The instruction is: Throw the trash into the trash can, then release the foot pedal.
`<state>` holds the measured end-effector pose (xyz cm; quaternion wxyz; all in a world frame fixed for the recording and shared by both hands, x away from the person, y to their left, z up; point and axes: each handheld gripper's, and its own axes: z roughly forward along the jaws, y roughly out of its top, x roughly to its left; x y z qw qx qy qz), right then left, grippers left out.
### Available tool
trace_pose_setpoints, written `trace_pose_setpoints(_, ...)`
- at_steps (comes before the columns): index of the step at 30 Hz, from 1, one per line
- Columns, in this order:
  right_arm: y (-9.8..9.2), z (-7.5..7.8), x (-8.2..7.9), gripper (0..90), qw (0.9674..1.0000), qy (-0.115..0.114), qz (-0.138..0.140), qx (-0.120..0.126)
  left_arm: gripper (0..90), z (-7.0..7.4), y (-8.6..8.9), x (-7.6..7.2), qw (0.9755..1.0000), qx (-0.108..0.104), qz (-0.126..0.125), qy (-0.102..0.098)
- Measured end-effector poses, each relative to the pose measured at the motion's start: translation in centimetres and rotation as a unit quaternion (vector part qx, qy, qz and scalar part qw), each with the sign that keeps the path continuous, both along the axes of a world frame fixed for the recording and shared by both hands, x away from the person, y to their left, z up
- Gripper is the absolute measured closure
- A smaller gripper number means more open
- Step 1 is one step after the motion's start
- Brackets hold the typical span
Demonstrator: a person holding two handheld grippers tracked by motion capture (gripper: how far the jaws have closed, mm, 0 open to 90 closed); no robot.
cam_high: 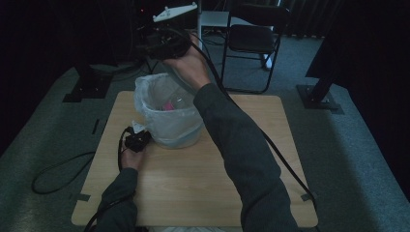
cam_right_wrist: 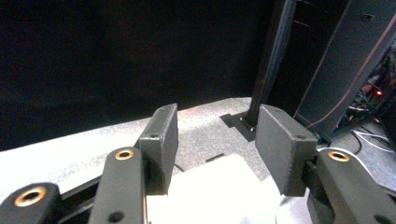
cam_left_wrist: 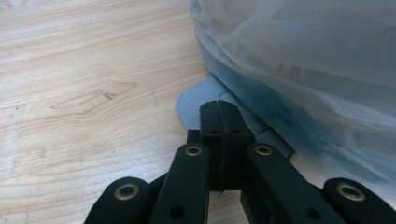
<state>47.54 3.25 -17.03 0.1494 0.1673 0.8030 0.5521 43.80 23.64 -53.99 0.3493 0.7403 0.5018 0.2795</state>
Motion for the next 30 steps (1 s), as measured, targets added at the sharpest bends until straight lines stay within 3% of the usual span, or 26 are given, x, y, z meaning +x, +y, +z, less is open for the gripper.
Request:
trace_pose_setpoints(9, 0.8, -0.8, -1.2, 47.9, 0.9997, -0.002, 0.025, -0.001, 90.0, 0.0, 0.0, 0.0, 1.0000, 0.000, 0.000, 0.000)
trace_pose_setpoints(21, 2.4, -2.6, -3.2, 46.7, 0.9979, -0.011, 0.060, -0.021, 90.0, 0.0, 0.0, 0.0, 1.0000, 0.001, 0.000, -0.001)
trace_pose_setpoints(30, 2.6, -3.9, -4.9, 46.5, 0.9958, -0.017, 0.088, -0.017, 90.0, 0.0, -0.1, 0.0, 1.0000, 0.001, 0.001, -0.001)
